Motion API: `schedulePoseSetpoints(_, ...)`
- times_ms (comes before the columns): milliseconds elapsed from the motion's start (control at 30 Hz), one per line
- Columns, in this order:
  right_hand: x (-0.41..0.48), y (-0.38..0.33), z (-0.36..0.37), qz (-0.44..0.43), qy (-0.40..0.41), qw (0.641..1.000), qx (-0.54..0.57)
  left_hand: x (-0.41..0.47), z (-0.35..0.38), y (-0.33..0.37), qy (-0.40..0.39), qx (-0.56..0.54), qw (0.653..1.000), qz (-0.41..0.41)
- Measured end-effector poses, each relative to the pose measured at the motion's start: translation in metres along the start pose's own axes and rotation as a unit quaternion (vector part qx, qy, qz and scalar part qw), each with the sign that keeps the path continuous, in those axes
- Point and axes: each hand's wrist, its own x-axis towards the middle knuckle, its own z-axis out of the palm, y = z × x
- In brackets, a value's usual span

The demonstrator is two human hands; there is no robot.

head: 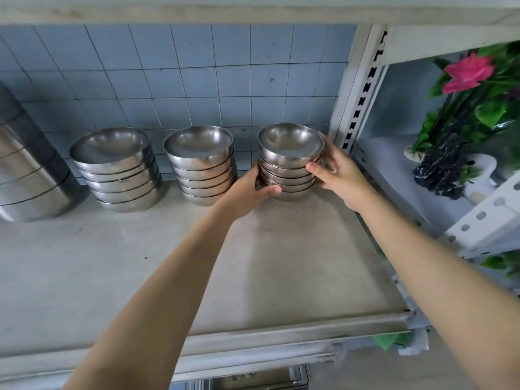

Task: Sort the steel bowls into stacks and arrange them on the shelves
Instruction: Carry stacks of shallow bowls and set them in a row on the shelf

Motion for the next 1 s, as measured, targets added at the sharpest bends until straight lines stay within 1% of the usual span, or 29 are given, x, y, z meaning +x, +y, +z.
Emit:
schedulePoseSetpoints(100, -0.001, -0.004, -0.005, 0.002, -0.011, 1.000, -0.015, 0.002, 0.000, -0.002, 0.007, 0.001, 1.000, -0.006)
schedulePoseSetpoints(167, -0.002, -0.006, -0.008, -0.001, -0.014, 1.000, -0.015, 0.001, 0.001, -0.001, 0.028, -0.004, 1.000, -0.013)
schedulePoseSetpoints(267, -0.001, -0.009, -0.015, 0.010, -0.021, 1.000, -0.001, -0.003, 0.003, 0.010, 0.050, -0.025, 0.998, 0.010)
schedulePoseSetpoints(367, 0.000, -0.013, -0.017, 0.018, -0.036, 0.999, 0.002, -0.002, 0.005, 0.018, 0.048, -0.053, 0.997, 0.040)
schedulePoseSetpoints(633, -0.003, -0.016, -0.015, 0.026, -0.029, 0.999, 0.037, -0.004, 0.001, 0.020, 0.033, -0.071, 0.996, 0.041)
schedulePoseSetpoints(900, -0.001, -0.018, -0.017, 0.042, -0.041, 0.998, 0.025, -0.008, 0.001, 0.025, 0.018, -0.064, 0.997, 0.027)
schedulePoseSetpoints(1000, -0.003, -0.022, -0.018, 0.059, -0.017, 0.998, 0.003, -0.012, 0.000, 0.030, 0.025, -0.049, 0.998, -0.014)
